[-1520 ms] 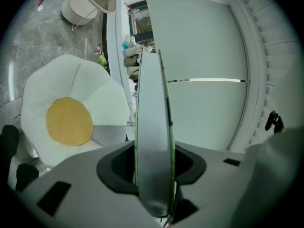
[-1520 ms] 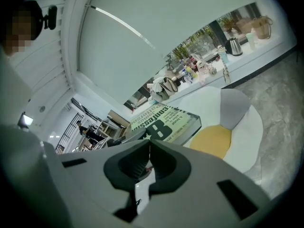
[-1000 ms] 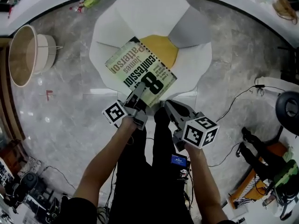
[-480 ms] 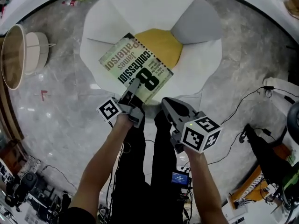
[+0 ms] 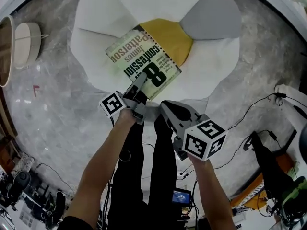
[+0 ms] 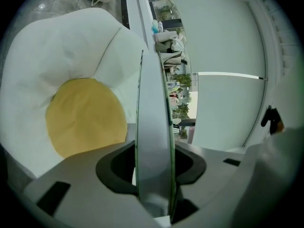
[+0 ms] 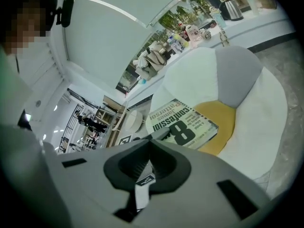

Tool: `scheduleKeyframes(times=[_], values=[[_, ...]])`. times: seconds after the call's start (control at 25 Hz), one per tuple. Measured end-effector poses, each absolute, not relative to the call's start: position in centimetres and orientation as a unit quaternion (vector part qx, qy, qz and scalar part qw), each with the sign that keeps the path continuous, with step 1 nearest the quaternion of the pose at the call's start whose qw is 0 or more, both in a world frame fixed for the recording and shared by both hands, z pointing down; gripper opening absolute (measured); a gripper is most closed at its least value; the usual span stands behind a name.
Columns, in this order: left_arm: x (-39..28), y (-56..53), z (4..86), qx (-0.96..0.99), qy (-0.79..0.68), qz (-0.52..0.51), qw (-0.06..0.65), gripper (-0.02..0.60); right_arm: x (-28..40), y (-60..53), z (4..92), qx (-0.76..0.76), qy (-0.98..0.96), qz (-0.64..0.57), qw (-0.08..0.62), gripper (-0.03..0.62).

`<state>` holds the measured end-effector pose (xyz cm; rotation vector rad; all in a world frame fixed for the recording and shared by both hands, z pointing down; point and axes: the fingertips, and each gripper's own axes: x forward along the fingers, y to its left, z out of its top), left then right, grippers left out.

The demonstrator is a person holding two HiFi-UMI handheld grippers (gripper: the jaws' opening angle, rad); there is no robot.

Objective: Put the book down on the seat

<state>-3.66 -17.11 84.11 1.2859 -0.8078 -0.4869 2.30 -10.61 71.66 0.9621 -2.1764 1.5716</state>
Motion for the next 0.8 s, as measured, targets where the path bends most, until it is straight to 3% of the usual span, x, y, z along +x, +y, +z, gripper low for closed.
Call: scheduleKeyframes(times=[0.8], values=[[-1.5, -17.7, 98.9, 0.581, -0.360, -0.126, 0.720, 0.172, 3.8, -12.1, 80.1, 0.355, -0.727, 0.573, 0.127, 0.015]])
